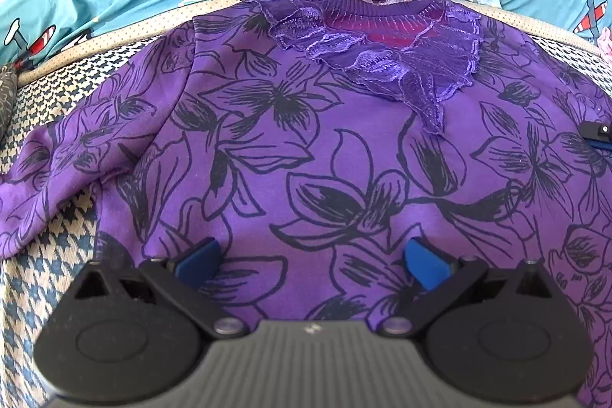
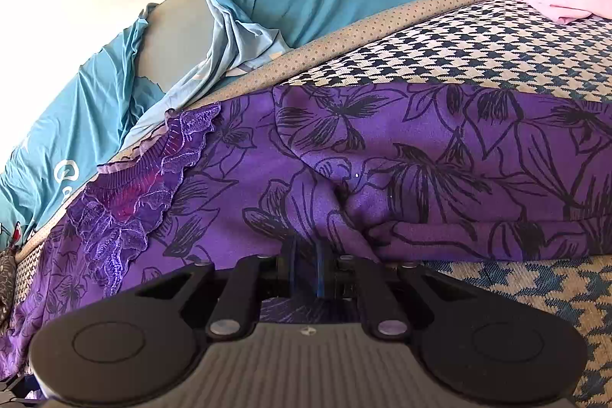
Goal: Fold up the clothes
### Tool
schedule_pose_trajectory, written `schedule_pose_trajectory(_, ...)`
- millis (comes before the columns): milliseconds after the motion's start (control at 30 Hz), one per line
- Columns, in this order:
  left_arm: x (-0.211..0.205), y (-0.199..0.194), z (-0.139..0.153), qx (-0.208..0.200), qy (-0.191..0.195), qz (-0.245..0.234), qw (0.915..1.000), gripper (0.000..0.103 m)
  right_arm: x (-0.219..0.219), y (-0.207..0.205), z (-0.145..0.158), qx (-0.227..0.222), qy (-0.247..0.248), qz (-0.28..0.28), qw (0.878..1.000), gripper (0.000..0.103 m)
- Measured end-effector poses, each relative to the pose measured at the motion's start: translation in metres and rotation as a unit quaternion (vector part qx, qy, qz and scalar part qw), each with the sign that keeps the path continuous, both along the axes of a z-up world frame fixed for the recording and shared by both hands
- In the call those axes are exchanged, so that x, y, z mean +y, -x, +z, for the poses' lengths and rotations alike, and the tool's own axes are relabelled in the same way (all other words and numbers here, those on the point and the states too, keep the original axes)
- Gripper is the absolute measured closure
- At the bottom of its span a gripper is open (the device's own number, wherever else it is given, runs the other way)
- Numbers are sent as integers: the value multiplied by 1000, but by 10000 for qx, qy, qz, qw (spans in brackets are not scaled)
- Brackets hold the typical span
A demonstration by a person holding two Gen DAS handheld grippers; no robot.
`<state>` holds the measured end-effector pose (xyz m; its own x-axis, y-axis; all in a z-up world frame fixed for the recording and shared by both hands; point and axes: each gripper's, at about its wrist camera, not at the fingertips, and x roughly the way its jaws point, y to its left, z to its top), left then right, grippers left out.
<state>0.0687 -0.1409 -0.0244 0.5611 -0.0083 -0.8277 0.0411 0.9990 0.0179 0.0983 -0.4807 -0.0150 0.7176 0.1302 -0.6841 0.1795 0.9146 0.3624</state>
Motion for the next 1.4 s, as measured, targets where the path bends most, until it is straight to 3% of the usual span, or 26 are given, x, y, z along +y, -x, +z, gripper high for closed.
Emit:
schedule_pose_trajectory(300, 27, -7, 3, 50, 535, 315, 9981, 1, 0, 1, 0, 4, -24, -18, 10000, 97)
schedule_pose_trajectory(467, 48, -10, 7, 69, 1127, 543, 9921, 2, -1, 0, 0, 11, -37, -24, 10000, 97)
schedule_pose_trajectory(633, 61, -10, 10, 39, 1292, 611, 9897, 9, -1, 1, -1, 15, -46, -29, 10000, 97)
schedule_pose_trajectory(833, 84, -11, 11, 76, 1867, 712, 9798, 13, 0, 1, 0, 27, -39, -46, 10000, 97)
schedule_pose_trajectory(933, 98, -13, 11, 124, 2168, 882, 9721, 24, 0, 0, 0, 29, -34, -50, 10000, 97)
schedule_pose_trajectory(1000, 109, -14, 10, 148, 2280, 1019, 9682, 42, 0, 0, 0, 31, -29, -54, 10000, 97)
schedule_pose_trajectory(1133, 129, -14, 5, 205, 2552, 1212, 9590, 60, 1, 0, 0, 35, -21, -61, 10000, 97)
schedule_pose_trajectory(1233, 141, -14, 0, 276, 2583, 1387, 9557, 86, 1, 0, 0, 38, -15, -66, 10000, 97)
schedule_pose_trajectory(1267, 147, -14, -2, 313, 2687, 1462, 9516, 101, 1, 0, 0, 39, -13, -68, 10000, 97)
schedule_pose_trajectory(1400, 164, -13, -11, 406, 3068, 1616, 9371, 100, 1, 0, 0, 43, -10, -85, 10000, 97)
